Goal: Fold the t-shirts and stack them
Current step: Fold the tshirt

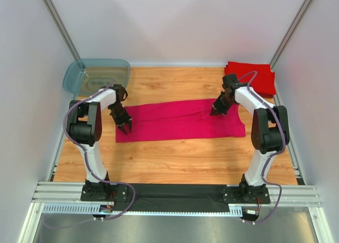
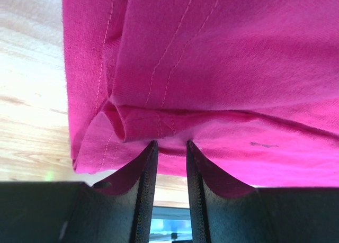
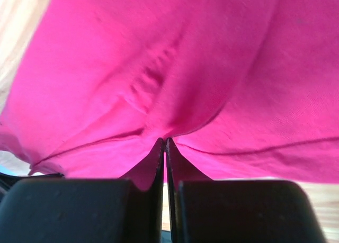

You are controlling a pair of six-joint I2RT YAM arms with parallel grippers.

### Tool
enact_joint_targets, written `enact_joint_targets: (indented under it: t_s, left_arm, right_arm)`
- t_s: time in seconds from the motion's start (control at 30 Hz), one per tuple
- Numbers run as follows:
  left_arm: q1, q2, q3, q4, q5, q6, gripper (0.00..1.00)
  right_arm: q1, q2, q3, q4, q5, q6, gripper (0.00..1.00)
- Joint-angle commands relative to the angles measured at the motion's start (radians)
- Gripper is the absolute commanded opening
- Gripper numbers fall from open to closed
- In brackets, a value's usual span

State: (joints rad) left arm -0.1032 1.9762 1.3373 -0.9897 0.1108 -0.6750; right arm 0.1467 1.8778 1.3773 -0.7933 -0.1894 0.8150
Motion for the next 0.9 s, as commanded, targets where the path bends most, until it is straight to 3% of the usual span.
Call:
enact_joint_targets:
  t_s: [0.0, 0.47, 0.6, 0.7, 0.73, 0.87]
  left_arm:
    - [0.002, -0.023, -0.009, -0.043, -0.065, 0.005, 0.35]
    - [0.000, -0.028, -0.026, -0.063, -0.102, -0.001, 0.35]
    - [-0.004, -0.033, -0.033, -0.066, -0.102, -0.005, 0.35]
    - [-0.012, -0.036, -0.046, -0.078, -0.109, -0.020, 0.35]
    - [-0.013, -0.036, -0.055, -0.082, -0.109, -0.034, 0.35]
    - [-0.013, -0.042, -0.095, -0.115, -0.184, -0.058, 0.34]
  right_arm:
    - [0.010, 0.033, 0.058, 0.035, -0.036, -0.010, 0.00]
    - [0.070, 0.191, 0.252, 0.126, -0.151, -0.082, 0.00]
    - [0.077, 0.231, 0.259, 0.190, -0.257, -0.086, 0.03]
    - [0.086, 0.245, 0.258, 0.210, -0.269, -0.088, 0.11]
    - [0.091, 0.236, 0.264, 0.195, -0.260, -0.092, 0.18]
    - [0.088, 0.187, 0.287, 0.091, -0.178, -0.103, 0.29]
